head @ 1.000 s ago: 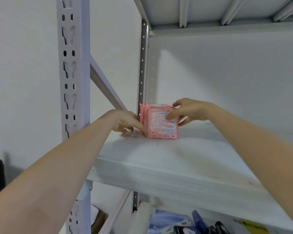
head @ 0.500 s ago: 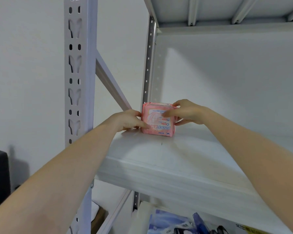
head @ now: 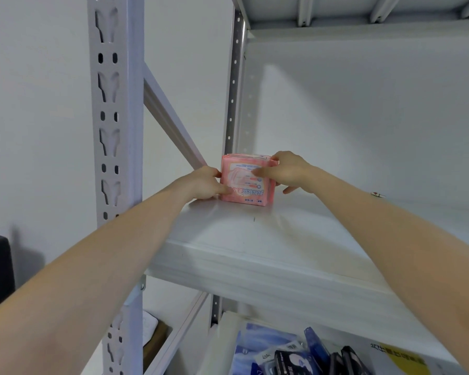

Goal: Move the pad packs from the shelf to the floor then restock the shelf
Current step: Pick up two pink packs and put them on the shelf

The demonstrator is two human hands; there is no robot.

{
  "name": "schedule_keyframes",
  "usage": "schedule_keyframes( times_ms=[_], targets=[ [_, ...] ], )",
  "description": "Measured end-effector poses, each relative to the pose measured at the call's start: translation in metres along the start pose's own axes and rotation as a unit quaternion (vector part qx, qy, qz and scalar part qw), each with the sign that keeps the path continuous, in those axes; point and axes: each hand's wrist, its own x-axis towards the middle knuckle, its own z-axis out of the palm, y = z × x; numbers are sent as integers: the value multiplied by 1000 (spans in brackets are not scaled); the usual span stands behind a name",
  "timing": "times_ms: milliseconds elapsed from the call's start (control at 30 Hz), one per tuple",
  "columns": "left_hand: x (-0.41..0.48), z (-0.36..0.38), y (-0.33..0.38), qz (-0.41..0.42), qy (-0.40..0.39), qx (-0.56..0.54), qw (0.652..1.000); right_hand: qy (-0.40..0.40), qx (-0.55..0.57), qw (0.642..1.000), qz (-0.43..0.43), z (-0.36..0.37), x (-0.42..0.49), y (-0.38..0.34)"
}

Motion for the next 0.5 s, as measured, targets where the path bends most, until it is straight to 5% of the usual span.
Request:
schedule_keyframes(
  times_ms=[500],
  targets=[
    [-52,-8,12,50,62,172,982,82,-97,991,-29,-12,-40,4]
  ],
)
